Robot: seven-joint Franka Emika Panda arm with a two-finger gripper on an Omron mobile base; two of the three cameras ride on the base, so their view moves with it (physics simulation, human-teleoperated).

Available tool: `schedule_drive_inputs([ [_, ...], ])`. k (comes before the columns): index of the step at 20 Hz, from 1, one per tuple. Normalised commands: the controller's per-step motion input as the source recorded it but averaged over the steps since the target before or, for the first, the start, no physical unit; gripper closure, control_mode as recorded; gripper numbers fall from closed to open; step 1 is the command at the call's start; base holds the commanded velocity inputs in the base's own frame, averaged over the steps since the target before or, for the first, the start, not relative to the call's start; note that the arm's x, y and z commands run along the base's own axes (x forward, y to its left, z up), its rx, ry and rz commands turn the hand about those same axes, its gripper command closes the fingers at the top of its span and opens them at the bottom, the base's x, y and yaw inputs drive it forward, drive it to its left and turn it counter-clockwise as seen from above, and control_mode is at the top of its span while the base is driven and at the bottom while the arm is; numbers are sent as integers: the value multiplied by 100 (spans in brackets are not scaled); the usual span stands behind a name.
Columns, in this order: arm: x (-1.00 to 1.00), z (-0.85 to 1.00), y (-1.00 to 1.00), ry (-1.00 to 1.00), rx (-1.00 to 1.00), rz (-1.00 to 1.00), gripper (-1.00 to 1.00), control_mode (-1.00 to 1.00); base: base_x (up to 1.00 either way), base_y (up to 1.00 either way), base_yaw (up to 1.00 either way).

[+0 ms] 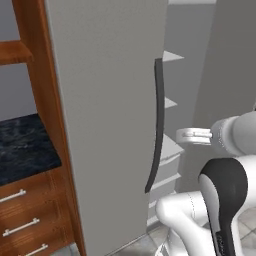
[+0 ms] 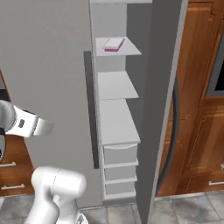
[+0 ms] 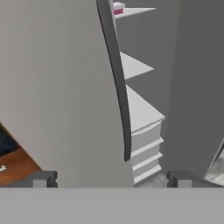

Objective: The ice cube tray has been filled with water. Take the tray and place it in the freezer to make ice. Close the freezer door after placing the tray.

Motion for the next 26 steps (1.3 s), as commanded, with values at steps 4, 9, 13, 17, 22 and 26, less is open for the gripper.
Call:
schedule_drive_inputs([
  [4, 0, 0, 0, 0, 0, 0, -100, 100, 0, -54, 0],
  [9, 0, 0, 0, 0, 0, 0, -100, 100, 2, -45, 0],
  [13, 0, 0, 0, 0, 0, 0, -100, 100, -16, -21, 0],
  [17, 0, 0, 0, 0, 0, 0, -100, 100, -23, -15, 0],
  [22, 0, 0, 0, 0, 0, 0, -100, 100, -45, -22, 0],
  [26, 0, 0, 0, 0, 0, 0, -100, 100, -19, -23, 0],
])
